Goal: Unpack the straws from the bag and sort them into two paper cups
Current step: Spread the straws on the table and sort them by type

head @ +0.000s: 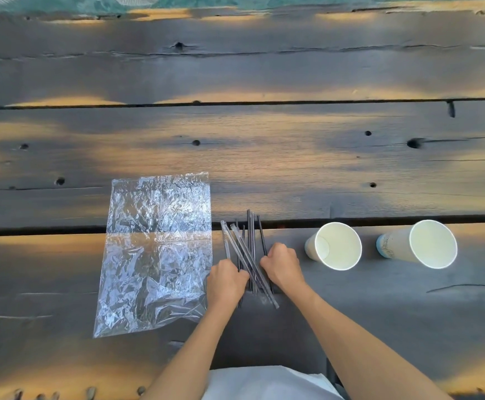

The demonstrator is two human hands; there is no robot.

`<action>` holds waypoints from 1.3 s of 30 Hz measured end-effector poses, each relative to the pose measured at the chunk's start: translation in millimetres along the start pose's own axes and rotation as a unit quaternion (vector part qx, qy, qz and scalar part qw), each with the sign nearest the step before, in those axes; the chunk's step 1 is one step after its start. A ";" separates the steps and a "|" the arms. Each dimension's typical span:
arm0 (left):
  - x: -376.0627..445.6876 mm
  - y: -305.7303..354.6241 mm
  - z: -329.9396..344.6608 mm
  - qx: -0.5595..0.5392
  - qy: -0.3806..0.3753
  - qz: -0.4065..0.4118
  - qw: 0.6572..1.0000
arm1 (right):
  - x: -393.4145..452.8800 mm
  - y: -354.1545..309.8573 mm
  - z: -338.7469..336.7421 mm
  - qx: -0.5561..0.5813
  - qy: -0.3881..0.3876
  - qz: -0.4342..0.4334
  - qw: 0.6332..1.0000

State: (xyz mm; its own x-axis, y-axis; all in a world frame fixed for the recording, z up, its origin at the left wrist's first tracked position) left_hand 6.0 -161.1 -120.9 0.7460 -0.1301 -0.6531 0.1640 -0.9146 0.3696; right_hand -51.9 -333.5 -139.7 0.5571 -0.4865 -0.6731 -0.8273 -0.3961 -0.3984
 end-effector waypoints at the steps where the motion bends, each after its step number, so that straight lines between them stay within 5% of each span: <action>1: -1.9 -2.0 -2.7 -0.016 -0.002 -0.002 1.000 | 0.0 1.1 -0.8 0.013 -0.002 0.001 1.000; 9: -11.8 -37.6 -6.7 -0.150 -0.042 -0.039 0.987 | -7.5 5.6 -7.6 0.137 -0.017 -0.021 0.990; 15: -15.8 -28.8 -1.2 -0.341 -0.069 -0.024 0.937 | -33.6 -28.4 9.7 0.243 -0.097 -0.104 0.960; 28: -12.0 -35.0 16.5 -0.482 -0.100 -0.073 0.868 | -43.6 -39.9 34.4 0.202 -0.127 -0.130 0.962; 34: 2.0 -40.7 0.0 -0.361 -0.049 -0.076 0.928 | -31.2 -25.9 27.6 0.077 -0.033 -0.103 0.991; 39: 5.7 -15.7 -6.8 -0.206 -0.031 0.004 0.978 | -27.1 -8.1 18.7 0.076 0.013 -0.049 0.996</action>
State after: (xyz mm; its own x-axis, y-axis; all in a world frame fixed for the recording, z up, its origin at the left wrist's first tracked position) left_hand 12.1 -144.9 -125.9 0.7103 -0.1714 -0.6827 0.4135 -0.6833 0.6017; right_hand -61.7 -302.5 -129.9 0.6352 -0.4723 -0.6111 -0.7697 -0.3215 -0.5515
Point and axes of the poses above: each hand's wrist, its own x-axis towards the middle knuckle, its own z-axis out of the palm, y = z × x, the point moved 10 cm from there along x, towards the middle knuckle, and after that the axes turned 2 degrees about -y, right-handed, at the moved point
